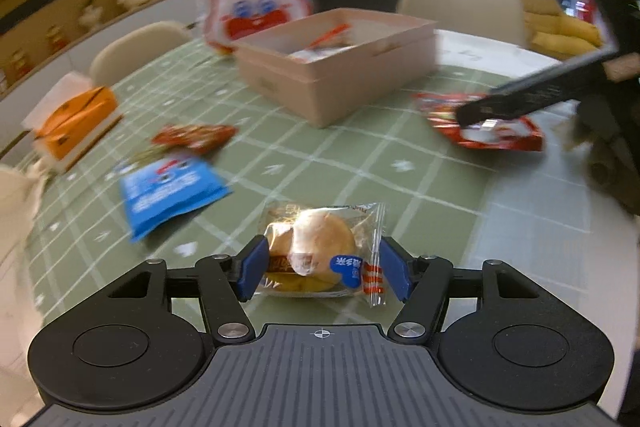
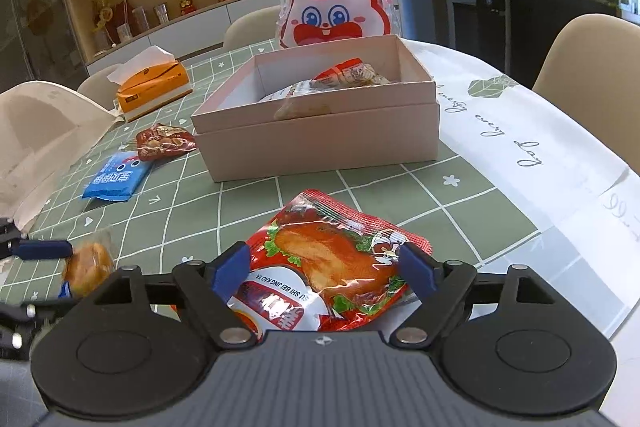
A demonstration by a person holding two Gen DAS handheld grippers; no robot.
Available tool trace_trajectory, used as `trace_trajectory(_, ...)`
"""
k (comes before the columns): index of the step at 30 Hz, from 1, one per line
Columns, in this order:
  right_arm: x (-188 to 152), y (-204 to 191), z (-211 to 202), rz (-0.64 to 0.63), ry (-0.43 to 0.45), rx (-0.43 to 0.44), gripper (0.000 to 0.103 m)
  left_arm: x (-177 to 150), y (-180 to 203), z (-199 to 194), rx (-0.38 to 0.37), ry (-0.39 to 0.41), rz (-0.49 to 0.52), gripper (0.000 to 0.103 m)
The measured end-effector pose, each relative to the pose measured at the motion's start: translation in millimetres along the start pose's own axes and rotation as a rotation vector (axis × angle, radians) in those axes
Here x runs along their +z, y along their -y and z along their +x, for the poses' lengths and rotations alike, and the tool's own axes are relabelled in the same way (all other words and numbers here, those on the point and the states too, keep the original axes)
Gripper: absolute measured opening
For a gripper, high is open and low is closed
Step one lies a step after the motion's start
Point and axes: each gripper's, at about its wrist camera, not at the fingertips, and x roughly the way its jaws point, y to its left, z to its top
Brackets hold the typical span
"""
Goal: Organize snacks
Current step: 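Lift the bread packet with the right gripper while left holds the cake packet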
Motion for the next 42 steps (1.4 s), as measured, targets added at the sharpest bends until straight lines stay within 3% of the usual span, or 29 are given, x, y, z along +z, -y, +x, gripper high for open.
trace_trajectory(3, 0, 0, 0, 0.003, 0.001, 0.001, 0.082, -1, -22, -1, 0.032, -0.030, -0.117, 0.068)
trace_trajectory(7, 0, 0, 0, 0.005, 0.001, 0.001, 0.082, -5, -57, 1, -0.075, -0.085, -0.397, 0.065)
trace_trajectory(12, -1, 1, -1, 0.013, 0.003, 0.005, 0.082, 4, -77, 16, -0.131, -0.068, -0.539, 0.065)
trace_trajectory(20, -1, 0, -1, 0.006, -0.001, 0.003, 0.084, 32, -75, 58, -0.140, -0.047, -0.502, 0.068)
trace_trajectory(25, -1, 2, -1, 0.026, 0.002, 0.018, 0.085, 49, -62, 75, -0.096, -0.058, -0.446, 0.070)
trace_trajectory(32, -1, 2, -1, 0.023, 0.000, 0.019, 0.086, 52, -18, 77, 0.009, -0.015, -0.206, 0.071)
trace_trajectory(38, 0, 0, 1, 0.005, -0.012, 0.026, 0.090, 46, -20, 76, -0.024, -0.024, -0.216, 0.070)
trace_trajectory(42, 2, 3, 3, 0.008, -0.033, 0.068, 0.099, 42, -16, 71, -0.029, -0.017, -0.200, 0.069)
